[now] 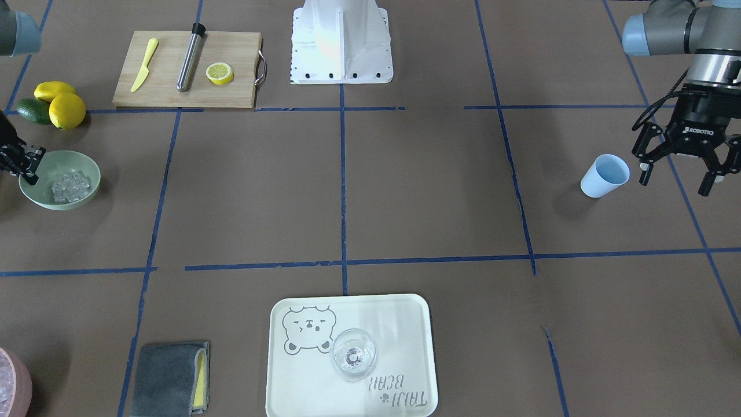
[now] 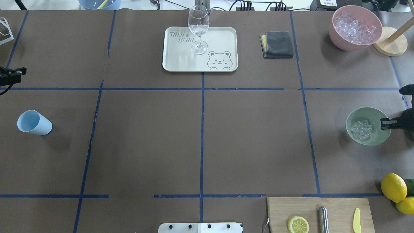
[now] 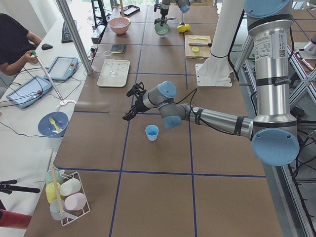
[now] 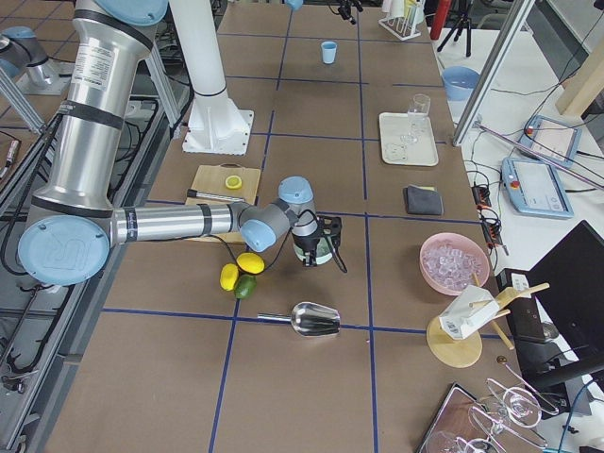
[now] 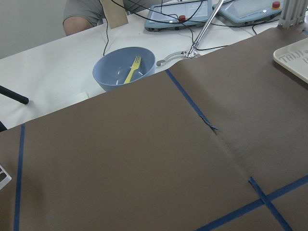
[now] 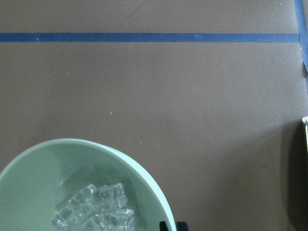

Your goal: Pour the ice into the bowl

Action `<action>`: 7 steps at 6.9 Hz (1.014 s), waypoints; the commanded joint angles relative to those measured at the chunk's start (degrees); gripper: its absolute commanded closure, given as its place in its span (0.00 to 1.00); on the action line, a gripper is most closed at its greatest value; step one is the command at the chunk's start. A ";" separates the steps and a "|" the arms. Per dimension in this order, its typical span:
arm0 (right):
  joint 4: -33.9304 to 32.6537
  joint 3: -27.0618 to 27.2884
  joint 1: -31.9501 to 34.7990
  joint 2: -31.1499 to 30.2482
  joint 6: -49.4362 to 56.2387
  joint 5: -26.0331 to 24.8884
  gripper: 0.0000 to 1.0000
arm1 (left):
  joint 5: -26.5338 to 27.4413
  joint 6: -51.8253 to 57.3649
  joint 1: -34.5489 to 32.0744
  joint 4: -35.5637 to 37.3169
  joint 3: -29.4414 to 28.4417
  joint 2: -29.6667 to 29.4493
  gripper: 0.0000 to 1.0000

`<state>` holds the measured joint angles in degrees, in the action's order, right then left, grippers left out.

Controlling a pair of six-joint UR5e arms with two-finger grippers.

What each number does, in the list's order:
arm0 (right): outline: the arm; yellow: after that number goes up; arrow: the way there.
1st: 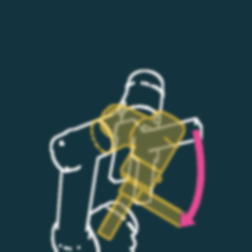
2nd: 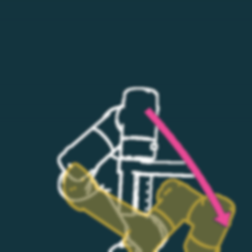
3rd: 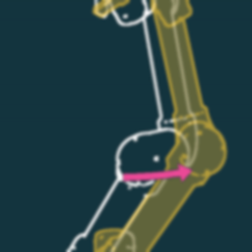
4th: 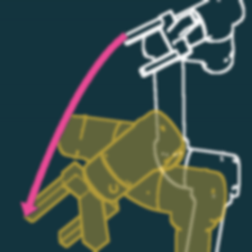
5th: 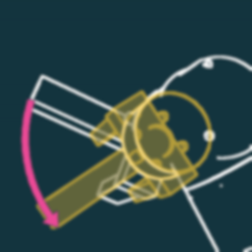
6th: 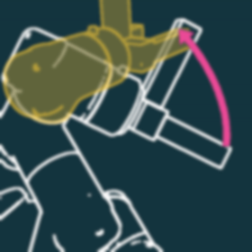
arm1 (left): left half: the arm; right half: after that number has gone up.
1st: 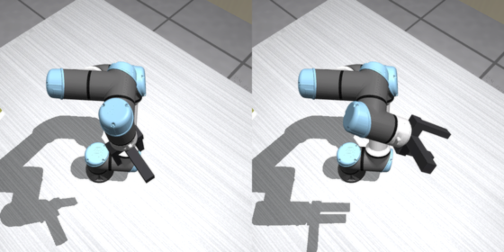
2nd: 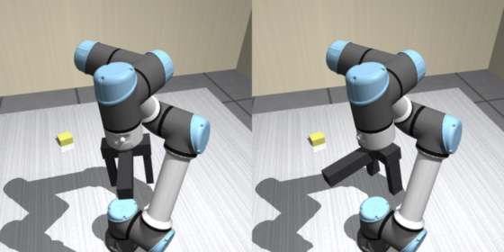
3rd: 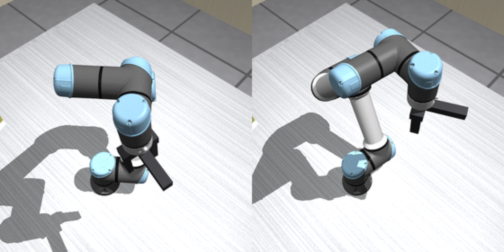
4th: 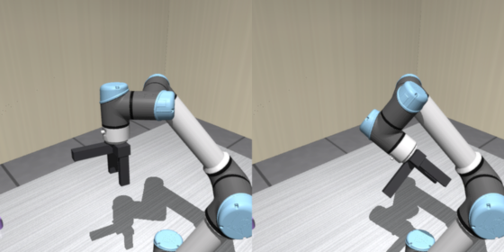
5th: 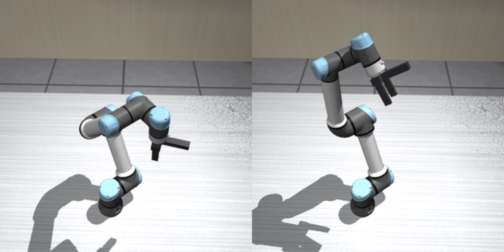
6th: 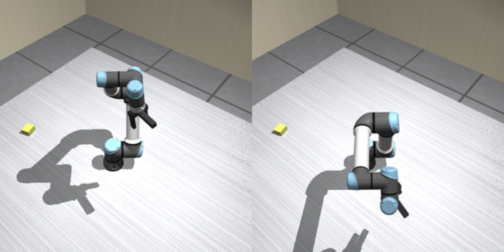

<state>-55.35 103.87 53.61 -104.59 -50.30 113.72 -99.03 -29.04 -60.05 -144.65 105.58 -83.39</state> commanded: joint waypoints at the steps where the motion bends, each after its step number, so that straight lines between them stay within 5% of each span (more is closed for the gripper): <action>1: -0.45 0.54 2.96 0.53 1.07 4.56 0.00 | -1.34 2.84 -2.17 6.45 0.06 -1.42 0.00; 3: -7.96 0.28 10.25 1.58 17.24 7.03 0.00 | -1.69 7.51 -5.16 15.49 0.15 -3.87 0.00; 5: -17.74 0.55 17.54 4.04 32.11 7.30 0.00 | -9.91 8.73 -7.17 22.62 0.06 -5.29 0.00; 7: -23.72 0.20 26.84 3.87 44.86 14.38 0.00 | -18.26 20.46 -14.44 39.17 -0.64 -10.35 0.00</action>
<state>-75.02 104.26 74.55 -100.69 -13.66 123.70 -112.46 -15.13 -70.31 -115.76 105.36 -90.46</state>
